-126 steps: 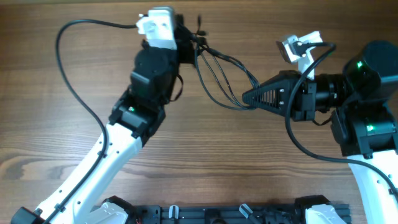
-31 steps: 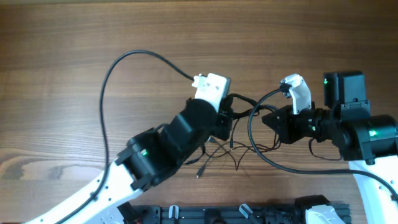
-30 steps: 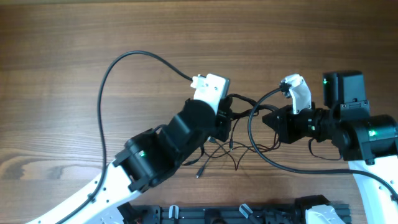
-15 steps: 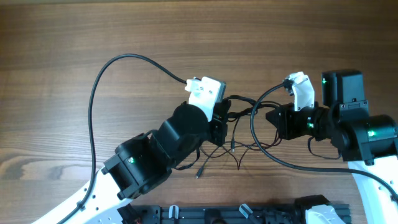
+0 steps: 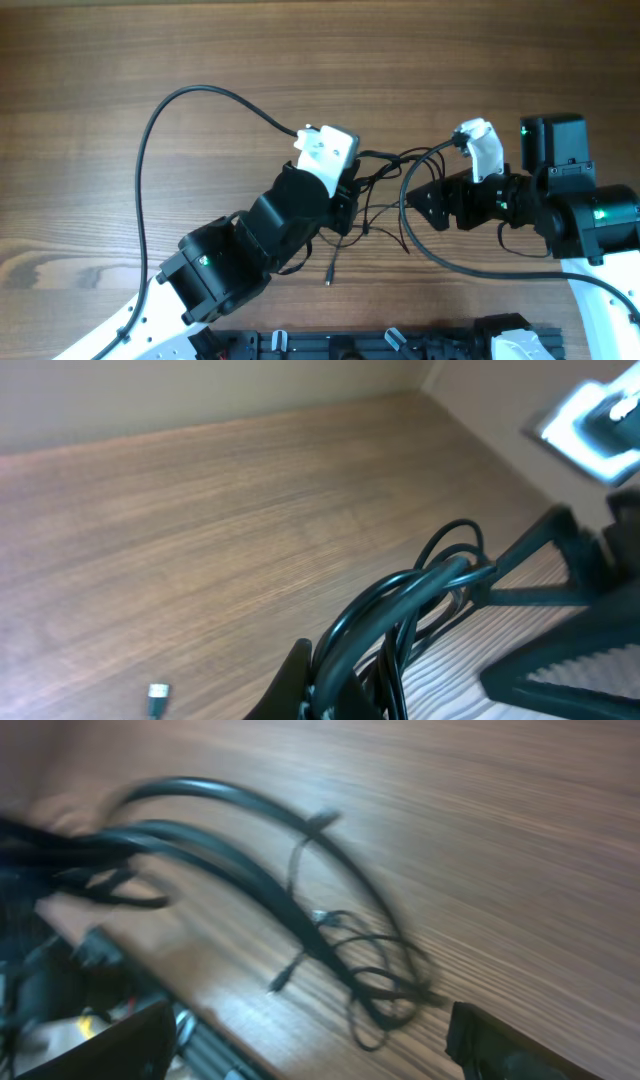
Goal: Untangle cables
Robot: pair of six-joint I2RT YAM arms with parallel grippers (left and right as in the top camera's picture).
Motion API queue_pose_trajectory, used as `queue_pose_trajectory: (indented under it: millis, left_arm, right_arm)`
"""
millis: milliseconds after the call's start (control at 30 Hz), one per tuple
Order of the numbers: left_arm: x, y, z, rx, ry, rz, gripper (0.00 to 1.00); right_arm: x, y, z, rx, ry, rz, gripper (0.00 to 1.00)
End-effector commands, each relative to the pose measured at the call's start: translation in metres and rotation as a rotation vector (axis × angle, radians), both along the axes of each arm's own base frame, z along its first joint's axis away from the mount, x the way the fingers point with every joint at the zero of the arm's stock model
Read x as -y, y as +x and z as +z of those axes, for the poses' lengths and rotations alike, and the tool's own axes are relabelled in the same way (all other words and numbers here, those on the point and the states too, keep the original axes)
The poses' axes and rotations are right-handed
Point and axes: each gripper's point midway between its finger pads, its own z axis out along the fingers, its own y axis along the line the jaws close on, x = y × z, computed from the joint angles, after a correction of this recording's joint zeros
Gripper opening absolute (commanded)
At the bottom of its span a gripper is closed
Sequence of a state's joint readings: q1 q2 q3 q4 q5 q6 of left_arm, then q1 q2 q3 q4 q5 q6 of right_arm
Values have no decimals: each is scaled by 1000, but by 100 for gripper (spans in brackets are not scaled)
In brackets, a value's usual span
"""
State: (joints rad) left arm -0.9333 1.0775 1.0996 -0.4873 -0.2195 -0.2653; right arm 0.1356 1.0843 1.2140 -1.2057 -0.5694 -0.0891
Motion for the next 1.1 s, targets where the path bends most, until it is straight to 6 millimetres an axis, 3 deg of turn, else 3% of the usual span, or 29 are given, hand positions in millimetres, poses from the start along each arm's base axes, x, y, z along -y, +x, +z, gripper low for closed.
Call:
queue_pose_trajectory:
  millis: [0, 100, 267, 433, 633, 800, 1067]
  left_arm:
    - [-6, 2, 12, 176, 168, -91, 4]
    - [-7, 3, 10, 306, 343, -186, 4]
    - [-28, 18, 14, 408, 526, -117, 4]
    - [-27, 17, 14, 442, 572, -157, 4]
    - [-2, 3, 18, 491, 508, -309, 4]
    - [23, -9, 42, 631, 439, -440, 4]
    - [33, -16, 63, 771, 422, -502, 4]
  right_arm:
    - [-22, -14, 20, 73, 124, 167, 90]
    - [-23, -8, 24, 84, 138, 144, 90]
    - [-30, -4, 44, 146, 204, 138, 90]
    - [-30, 4, 72, 281, 238, 110, 90]
    - [-17, 28, 90, 371, 219, -36, 97]
    - [-8, 44, 81, 317, 200, -148, 97]
    - [-20, 35, 81, 290, 245, -67, 97]
